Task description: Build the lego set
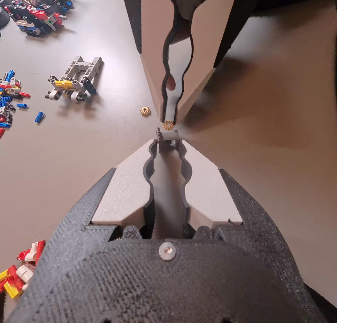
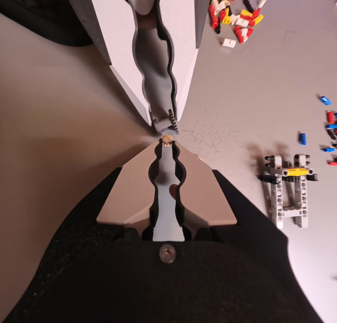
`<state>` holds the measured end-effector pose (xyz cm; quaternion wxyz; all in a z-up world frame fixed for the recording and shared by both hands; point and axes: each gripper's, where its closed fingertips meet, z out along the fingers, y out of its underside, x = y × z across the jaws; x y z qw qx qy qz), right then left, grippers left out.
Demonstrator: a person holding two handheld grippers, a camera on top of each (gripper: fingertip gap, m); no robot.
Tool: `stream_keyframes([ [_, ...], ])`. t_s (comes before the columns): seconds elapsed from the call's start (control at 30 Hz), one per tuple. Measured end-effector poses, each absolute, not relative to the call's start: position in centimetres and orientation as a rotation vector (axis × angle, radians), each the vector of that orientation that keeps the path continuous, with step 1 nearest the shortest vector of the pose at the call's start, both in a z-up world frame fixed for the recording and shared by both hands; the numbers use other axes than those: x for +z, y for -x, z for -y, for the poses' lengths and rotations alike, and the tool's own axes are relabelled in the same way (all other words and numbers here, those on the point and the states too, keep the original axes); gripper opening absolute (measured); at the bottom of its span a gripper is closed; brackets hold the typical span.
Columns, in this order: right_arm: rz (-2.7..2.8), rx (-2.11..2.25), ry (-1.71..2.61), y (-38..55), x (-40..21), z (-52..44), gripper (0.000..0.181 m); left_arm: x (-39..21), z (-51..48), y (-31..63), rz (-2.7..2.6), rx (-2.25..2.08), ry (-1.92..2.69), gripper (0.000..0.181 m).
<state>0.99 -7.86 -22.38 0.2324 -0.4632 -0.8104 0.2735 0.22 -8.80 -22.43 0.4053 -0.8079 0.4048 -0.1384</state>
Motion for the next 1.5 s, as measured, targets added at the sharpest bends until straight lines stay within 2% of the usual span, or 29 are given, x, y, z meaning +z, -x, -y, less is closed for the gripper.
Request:
stream_keyframes([
  [0.43, 2.199, 0.798, 1.242, -0.5, -22.2, 8.7, 0.009, -22.8, 9.5, -0.4, -1.054, -0.404, 2.036, 0.023],
  [0.93, 2.095, 1.204, 1.551, -0.5, -21.8, 9.4, 0.010, -23.4, 9.8, -0.6, -1.048, -0.414, 2.065, 0.024],
  [1.2, 2.103, 1.227, 1.558, -0.6, -21.9, 9.5, 0.011, -23.4, 9.9, -0.7, -1.038, -0.430, 2.071, 0.023],
  [1.3, 2.119, 1.288, 1.558, -0.8, -21.6, 10.0, 0.021, -23.4, 9.8, -0.5, -1.026, -0.422, 2.075, 0.023],
  [1.5, 2.131, 1.302, 1.538, -0.9, -21.5, 10.2, 0.024, -23.3, 9.8, -0.4, -1.017, -0.429, 2.079, 0.023],
])
